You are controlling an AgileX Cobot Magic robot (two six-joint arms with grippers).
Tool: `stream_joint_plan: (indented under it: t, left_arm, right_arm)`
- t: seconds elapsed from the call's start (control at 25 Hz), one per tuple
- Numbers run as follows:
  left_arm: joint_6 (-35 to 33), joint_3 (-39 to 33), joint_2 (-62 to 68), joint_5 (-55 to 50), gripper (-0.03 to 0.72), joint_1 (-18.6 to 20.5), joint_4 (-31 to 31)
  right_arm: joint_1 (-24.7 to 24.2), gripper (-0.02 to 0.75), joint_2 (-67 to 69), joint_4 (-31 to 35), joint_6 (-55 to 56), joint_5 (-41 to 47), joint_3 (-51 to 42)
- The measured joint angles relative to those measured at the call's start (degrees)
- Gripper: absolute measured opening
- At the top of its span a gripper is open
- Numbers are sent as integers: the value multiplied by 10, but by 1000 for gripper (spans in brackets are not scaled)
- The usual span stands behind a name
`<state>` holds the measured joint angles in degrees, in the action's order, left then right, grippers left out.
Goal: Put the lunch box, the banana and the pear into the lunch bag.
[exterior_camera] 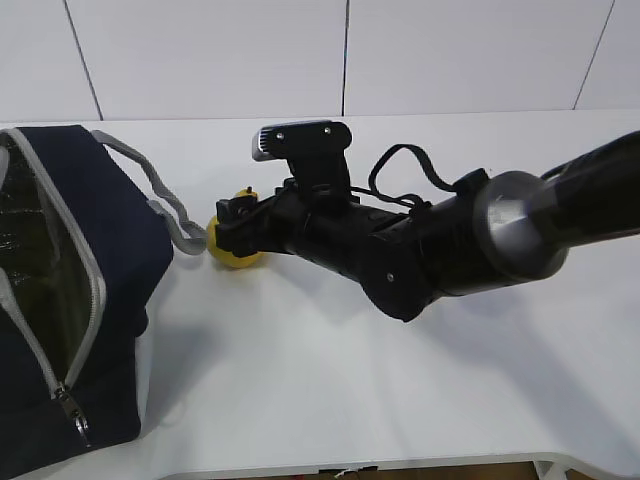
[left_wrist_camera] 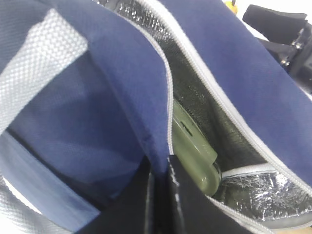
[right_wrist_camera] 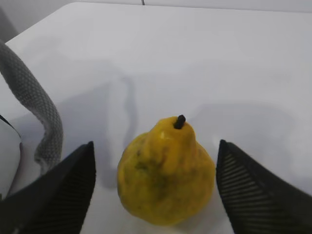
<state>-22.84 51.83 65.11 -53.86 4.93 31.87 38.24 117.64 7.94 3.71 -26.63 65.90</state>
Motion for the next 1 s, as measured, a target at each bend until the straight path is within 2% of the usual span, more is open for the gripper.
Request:
stream_joint_plan:
  t: [0.6,1.0]
  left_arm:
    - [0,0,0,0,-13,0,0]
    - [-1,0,0,0,-14,0,0]
  right_arm:
    - [0,620,76,13,1,-167,0]
    - [0,619,95,14,28,-192,36]
